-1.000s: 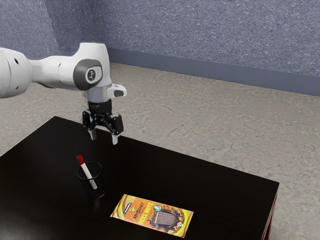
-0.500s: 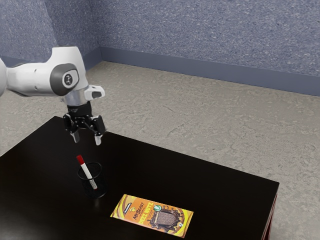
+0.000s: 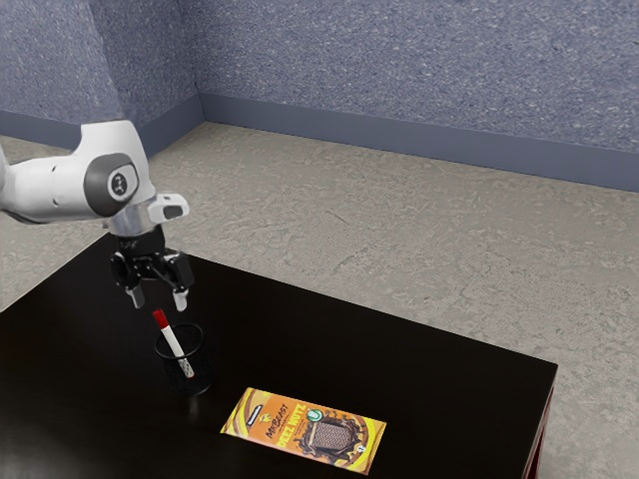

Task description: Take the marker out of the pen holder and place it to the left of the pen holder.

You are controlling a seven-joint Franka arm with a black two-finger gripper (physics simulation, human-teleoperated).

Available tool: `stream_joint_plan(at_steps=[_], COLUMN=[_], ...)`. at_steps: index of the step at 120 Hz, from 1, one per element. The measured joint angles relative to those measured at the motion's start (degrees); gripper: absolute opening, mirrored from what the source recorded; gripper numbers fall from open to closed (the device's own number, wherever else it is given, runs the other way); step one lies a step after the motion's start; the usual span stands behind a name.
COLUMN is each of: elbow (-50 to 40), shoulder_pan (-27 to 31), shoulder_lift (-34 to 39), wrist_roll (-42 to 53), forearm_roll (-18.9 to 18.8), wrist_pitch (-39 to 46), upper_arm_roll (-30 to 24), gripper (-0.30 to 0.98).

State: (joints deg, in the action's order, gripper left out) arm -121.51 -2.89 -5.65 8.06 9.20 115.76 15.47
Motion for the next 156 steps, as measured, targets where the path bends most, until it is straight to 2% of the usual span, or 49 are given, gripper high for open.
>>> stream_joint_plan(at_steps=[48, 117, 156], elbow=[-4.6, -6.4, -5.9], shoulder_pan=[-0.1, 0.0, 0.7], shoulder_lift=[3.5, 5.1, 6.1], wrist_roll=[1.6, 2.3, 2.0], forearm_roll=[1.3, 1.4, 0.6], wrist_pitch=[2.3, 2.5, 2.2], upper_arm_roll=[-0.4, -0.5, -2.0], gripper=[0.66, 0.04, -0.07])
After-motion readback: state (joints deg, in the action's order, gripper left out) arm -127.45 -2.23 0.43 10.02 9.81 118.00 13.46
